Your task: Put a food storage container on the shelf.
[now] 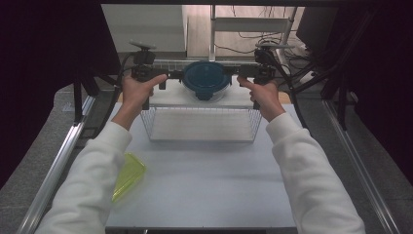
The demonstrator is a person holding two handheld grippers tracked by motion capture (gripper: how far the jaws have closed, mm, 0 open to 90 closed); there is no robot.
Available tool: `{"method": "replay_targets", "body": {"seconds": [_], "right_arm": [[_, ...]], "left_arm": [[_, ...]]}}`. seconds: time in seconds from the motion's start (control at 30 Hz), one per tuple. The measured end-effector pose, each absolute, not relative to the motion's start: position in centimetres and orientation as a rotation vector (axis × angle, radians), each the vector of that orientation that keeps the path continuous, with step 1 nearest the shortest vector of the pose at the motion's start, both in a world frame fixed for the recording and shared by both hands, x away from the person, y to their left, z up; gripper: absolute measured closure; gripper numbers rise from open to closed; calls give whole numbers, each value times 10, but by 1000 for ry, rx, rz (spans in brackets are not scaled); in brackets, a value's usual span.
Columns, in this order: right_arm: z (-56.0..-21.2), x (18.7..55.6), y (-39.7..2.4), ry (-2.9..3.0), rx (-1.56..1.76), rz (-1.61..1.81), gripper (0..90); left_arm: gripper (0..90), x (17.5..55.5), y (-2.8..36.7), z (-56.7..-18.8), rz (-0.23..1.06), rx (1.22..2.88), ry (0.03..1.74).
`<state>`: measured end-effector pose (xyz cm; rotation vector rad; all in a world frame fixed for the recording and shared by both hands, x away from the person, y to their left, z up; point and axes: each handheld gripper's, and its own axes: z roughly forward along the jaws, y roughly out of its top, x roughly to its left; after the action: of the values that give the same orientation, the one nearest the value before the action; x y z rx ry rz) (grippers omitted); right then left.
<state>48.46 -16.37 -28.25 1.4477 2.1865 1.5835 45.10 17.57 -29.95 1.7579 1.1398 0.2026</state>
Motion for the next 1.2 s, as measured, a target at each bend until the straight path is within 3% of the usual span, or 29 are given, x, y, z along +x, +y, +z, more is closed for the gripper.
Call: {"method": "replay_targets", "body": {"seconds": [0.17,0.47,0.93,1.2], "right_arm": [[-277,458,-168,2224,1256,1517,222],[-289,403,-178,2258,1089,1463,211],[-341,329,-206,2316,1041,1490,207],[-369,310,-210,2362,1029,1445,209]], "left_arm": [[269,422,171,-294,303,1849,1055],[327,353,169,-304,286,1920,899],[284,280,179,-351,368,1949,930],[278,257,180,-381,372,1986,941]]}}
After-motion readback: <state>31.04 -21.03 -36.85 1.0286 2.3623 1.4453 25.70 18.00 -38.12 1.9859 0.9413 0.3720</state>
